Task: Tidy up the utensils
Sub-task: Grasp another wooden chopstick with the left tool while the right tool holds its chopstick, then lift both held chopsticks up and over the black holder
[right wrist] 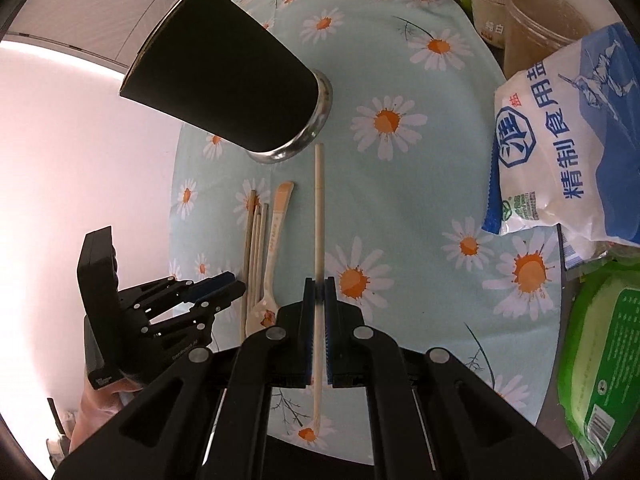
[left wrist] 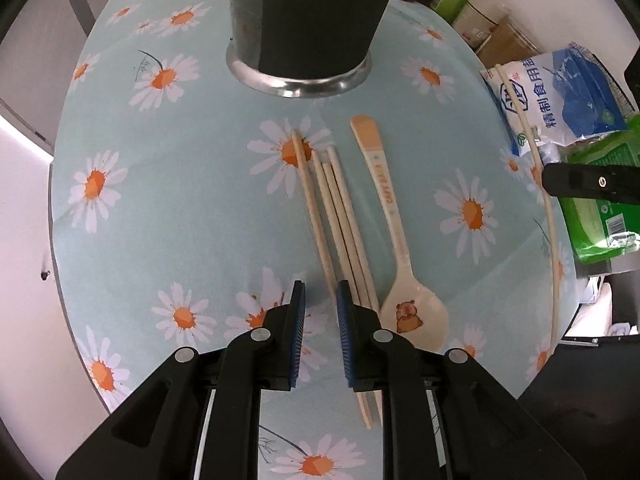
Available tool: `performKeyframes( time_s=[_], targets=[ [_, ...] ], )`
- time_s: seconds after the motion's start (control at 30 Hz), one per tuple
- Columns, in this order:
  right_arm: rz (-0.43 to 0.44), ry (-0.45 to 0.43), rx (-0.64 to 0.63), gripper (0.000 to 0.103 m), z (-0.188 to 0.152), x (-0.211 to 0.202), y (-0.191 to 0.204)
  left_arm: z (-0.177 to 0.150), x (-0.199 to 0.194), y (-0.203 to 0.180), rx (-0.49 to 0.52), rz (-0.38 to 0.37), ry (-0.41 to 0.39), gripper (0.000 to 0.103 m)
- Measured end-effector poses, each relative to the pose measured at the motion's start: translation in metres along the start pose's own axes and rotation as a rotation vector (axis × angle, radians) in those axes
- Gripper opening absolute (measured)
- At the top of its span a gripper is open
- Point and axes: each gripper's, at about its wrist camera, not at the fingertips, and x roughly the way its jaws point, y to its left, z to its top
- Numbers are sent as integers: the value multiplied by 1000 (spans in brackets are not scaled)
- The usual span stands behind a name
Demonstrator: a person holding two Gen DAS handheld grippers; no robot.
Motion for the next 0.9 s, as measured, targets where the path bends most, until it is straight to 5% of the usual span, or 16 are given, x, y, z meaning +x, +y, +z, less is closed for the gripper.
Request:
performKeyframes(
  time_s=[0.27, 0.5, 0.9],
  targets=[
    [22, 2, -17, 5, 1, -1, -3, 19, 6, -6, -56, 36, 63, 16],
    [58, 18, -29, 5, 1, 7, -4, 38, 12, -9, -85, 93, 98, 4],
    [61, -21, -81, 5, -1, 1, 8, 21, -9, 1, -140, 47, 23, 4]
  ],
)
